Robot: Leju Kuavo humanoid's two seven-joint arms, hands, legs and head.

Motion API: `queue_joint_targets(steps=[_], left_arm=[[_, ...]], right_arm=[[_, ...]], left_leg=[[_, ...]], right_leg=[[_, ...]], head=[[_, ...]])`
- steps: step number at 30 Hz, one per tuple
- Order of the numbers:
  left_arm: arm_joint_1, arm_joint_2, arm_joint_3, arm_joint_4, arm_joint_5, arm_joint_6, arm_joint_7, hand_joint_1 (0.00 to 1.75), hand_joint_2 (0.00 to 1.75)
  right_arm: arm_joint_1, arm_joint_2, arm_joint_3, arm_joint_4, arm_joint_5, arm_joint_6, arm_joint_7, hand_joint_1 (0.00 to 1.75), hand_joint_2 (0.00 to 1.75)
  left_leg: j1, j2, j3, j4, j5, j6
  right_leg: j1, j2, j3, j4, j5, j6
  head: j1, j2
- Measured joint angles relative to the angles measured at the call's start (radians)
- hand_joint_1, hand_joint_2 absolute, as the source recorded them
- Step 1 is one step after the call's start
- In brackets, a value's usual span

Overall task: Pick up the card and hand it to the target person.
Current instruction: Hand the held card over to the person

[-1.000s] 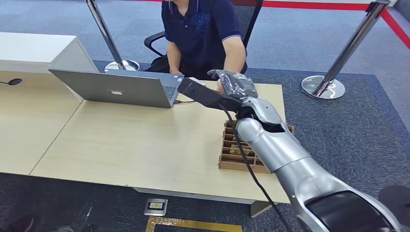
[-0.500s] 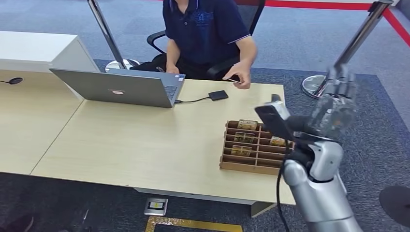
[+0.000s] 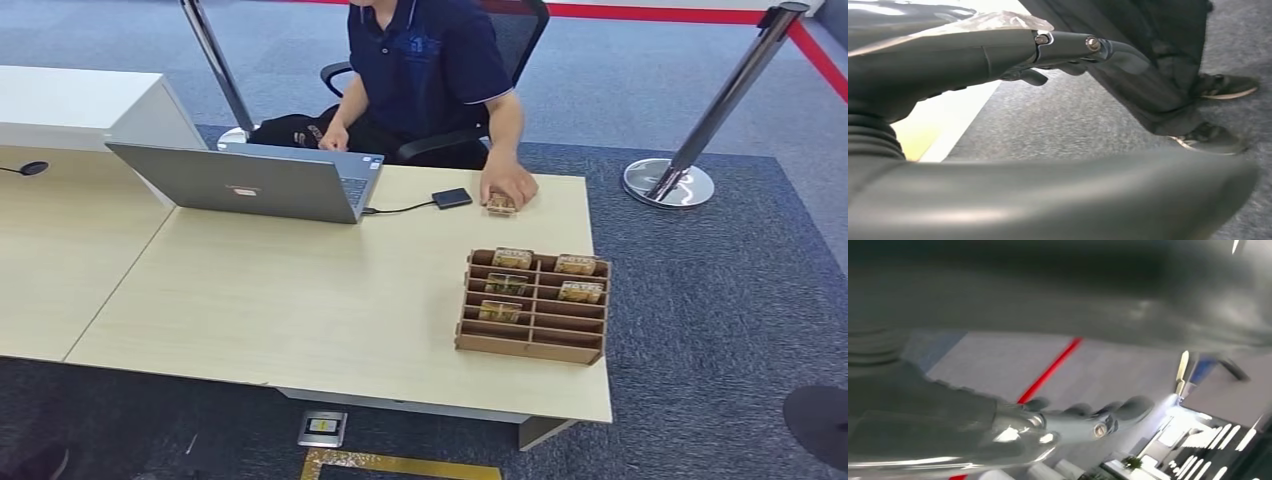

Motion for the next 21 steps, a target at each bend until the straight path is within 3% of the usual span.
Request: queue_joint_targets(steps=[2,5,9,11,15,18,21], left_arm=[[-0.001,-0.001,0.000,0.000,0.004,-0.011,-0.016,0.00,1.75],[-0.004,-0.002,0.000,0.000,0.006,-0.027,-0.031,0.00,1.75],[-0.006,-0.003,0.000,0.001,0.006,-0.052,-0.042,0.00,1.75],[-0.006,-0.003,0.000,0.001,0.005,-0.064,-0.048,0.00,1.75],[-0.005,-0.003,0.000,0.001,0.003,-0.082,-0.062,0.00,1.75],[-0.005,-0.003,0.000,0.001,0.001,-0.088,-0.070,0.00,1.75],[-0.004,0.000,0.000,0.001,0.001,-0.089,-0.080,0.00,1.75]], right_arm=[[-0.032,-0.038,-0.102,0.213,0.023,-0.017,0.035,0.00,0.00],[-0.068,-0.081,-0.195,0.520,0.094,-0.024,0.185,0.00,0.00],[-0.092,-0.079,-0.224,0.781,0.185,0.065,0.465,0.00,0.00],[-0.101,-0.066,-0.230,0.870,0.236,0.113,0.559,0.00,0.00],[-0.114,-0.029,-0.250,0.976,0.357,0.203,0.625,0.00,1.75],[-0.118,-0.004,-0.242,1.015,0.427,0.257,0.617,0.00,1.75],[-0.122,0.009,-0.214,1.040,0.484,0.290,0.558,0.00,1.75]], left_leg=[[-0.001,0.000,0.000,0.000,0.000,0.001],[-0.001,0.001,0.000,0.000,0.000,0.001],[0.000,0.001,0.000,0.000,0.001,0.000],[0.000,0.001,0.000,-0.001,0.001,0.000],[0.000,0.001,0.000,-0.001,0.002,-0.001],[0.000,0.001,0.000,-0.001,0.002,-0.001],[-0.001,0.001,0.000,-0.001,0.002,-0.001]], right_leg=[[0.000,0.000,0.000,0.000,0.000,0.001],[0.000,0.000,0.000,0.000,0.001,0.001],[-0.001,0.000,-0.001,0.001,0.000,0.000],[0.000,0.000,-0.002,0.002,0.000,0.000],[0.000,0.000,-0.002,0.003,0.000,-0.001],[0.000,0.000,-0.002,0.003,0.000,-0.001],[0.000,0.000,-0.002,0.003,0.000,-0.001]], head=[[0.000,0.000],[0.000,0.000],[0.000,0.000],[0.000,0.000],[0.000,0.000],[0.000,0.000],[0.000,0.000]])
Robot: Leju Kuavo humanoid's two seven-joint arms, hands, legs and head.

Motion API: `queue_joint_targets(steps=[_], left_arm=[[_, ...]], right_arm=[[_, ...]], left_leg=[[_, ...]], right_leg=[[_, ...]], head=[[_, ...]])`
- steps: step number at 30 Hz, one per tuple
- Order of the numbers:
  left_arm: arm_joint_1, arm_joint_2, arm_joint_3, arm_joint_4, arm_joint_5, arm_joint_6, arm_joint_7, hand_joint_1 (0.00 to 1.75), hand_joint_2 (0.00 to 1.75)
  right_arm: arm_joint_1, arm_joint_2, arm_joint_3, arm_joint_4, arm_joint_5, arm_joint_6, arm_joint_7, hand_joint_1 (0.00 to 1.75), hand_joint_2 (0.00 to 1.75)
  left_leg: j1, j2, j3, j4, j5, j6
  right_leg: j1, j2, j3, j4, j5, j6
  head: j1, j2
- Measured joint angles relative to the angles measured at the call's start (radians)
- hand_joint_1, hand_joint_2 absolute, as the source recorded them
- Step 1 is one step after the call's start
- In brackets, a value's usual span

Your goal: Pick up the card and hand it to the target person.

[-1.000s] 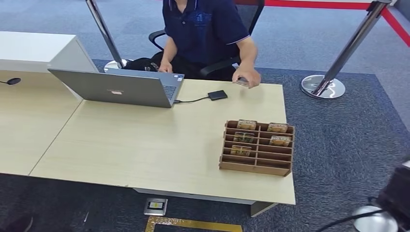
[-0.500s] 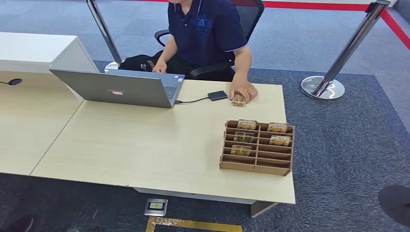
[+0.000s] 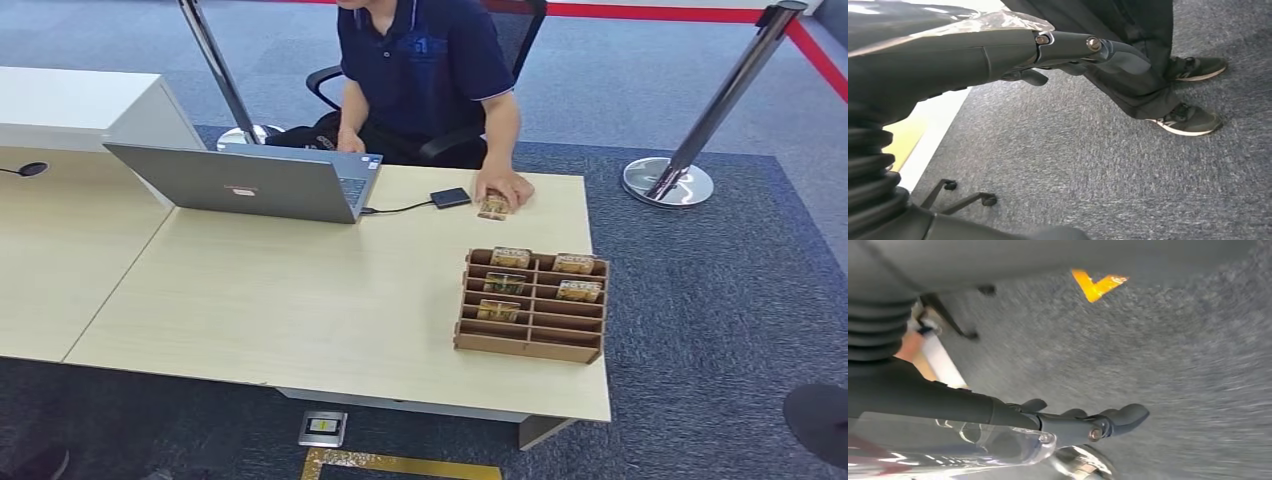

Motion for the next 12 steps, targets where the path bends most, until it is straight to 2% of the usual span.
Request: queue_joint_targets(steps=[4,12], left_arm=[[0.005,0.012,-0.009,-0.001,0.039,-0.008,-0.018,0.00,1.75],[0.029,0.044,-0.075,-0.014,0.221,-0.068,-0.021,0.00,1.75]], right_arm=[[-0.001,0.001,0.054,0.012,0.010,0.033,-0.064,0.00,1.75],[0.017,-0.019,0.173,0.016,-0.114,0.076,-0.078,0.00,1.75]], left_leg=[[-0.001,0.000,0.000,0.000,0.000,0.000],[-0.001,0.000,0.000,0.000,0.000,0.000]], right_leg=[[0.000,0.000,0.000,0.000,0.000,0.000],[0.000,0.000,0.000,-0.001,0.000,0.000]], head=[[0.000,0.000],[0.000,0.000]])
